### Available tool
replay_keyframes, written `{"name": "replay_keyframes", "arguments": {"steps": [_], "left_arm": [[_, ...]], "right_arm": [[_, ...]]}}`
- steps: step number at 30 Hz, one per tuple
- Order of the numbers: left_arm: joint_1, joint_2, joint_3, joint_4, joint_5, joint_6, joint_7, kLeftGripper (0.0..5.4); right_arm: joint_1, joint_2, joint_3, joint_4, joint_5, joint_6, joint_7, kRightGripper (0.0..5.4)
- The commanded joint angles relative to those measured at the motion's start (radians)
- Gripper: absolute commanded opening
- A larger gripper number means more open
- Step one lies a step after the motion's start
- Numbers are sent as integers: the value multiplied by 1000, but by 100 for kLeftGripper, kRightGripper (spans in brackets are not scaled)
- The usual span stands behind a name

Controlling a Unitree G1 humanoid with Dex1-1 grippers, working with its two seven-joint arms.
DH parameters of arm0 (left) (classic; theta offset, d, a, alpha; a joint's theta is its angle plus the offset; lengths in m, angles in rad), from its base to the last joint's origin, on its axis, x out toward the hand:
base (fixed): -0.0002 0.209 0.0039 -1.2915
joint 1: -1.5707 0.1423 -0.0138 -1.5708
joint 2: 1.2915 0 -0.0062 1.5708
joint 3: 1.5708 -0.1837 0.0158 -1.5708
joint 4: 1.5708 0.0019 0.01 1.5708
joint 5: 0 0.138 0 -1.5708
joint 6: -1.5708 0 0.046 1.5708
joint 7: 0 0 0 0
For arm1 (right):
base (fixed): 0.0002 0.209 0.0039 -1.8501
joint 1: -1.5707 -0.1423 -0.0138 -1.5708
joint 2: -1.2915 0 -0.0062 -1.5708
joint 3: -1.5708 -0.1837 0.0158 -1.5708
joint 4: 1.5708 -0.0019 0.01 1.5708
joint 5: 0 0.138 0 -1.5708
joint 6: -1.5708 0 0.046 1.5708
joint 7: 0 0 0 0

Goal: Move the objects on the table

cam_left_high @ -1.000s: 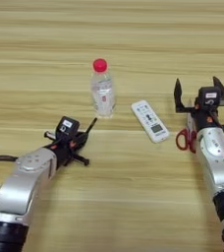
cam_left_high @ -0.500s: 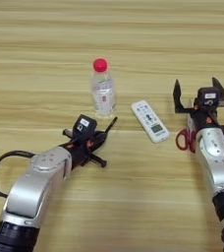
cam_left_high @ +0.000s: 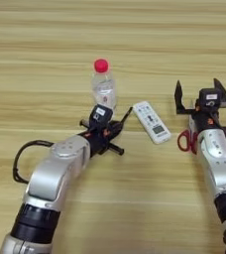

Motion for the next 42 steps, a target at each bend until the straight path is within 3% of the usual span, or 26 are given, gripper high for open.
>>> {"name": "replay_keyframes", "arguments": {"steps": [1, 17, 30, 31, 42], "left_arm": [[-34, -22, 6, 85, 4, -35, 18, 24], [-70, -31, 24, 242, 19, -125, 48, 24], [-79, -37, 7, 269, 15, -137, 36, 24], [-79, -38, 5, 269, 14, -137, 34, 53], [-68, -30, -14, 238, 16, -148, 13, 145]], "right_arm": [[-9, 4, 1, -4, -2, 0, -6, 540], [-9, 3, 1, -7, -1, 1, -4, 540], [-6, 3, 1, -10, -1, 2, -4, 540], [-7, 3, 1, -9, -1, 1, -4, 540], [-9, 2, 1, -4, -2, 1, -4, 540]]}}
